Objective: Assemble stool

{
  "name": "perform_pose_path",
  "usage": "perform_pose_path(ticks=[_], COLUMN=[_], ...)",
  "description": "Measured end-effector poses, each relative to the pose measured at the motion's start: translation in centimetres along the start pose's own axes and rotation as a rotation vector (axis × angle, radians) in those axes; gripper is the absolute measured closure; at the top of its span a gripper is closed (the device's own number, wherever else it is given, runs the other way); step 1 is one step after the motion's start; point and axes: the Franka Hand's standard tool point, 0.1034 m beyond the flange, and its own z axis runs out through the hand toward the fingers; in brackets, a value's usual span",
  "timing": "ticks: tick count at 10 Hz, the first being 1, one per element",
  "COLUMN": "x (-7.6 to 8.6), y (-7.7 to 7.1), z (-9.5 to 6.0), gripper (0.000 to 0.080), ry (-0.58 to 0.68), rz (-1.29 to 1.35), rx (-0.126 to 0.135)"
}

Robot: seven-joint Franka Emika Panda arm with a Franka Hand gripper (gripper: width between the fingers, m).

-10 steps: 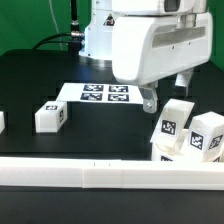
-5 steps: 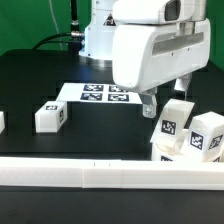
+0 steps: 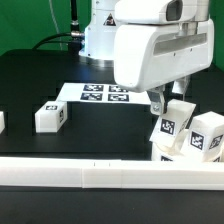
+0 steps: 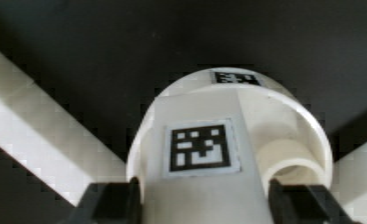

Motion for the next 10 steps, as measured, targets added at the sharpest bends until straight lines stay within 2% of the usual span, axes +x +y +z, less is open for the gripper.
perform_pose_path(ticks=[3, 10], x=[-0.05, 0.11], y=[0.04, -0.23], z=[0.0, 0.11], gripper=[0.0458, 0.0458], ry=[0.0, 0.011], rz=[0.189, 1.009], rx=[0.001, -0.006])
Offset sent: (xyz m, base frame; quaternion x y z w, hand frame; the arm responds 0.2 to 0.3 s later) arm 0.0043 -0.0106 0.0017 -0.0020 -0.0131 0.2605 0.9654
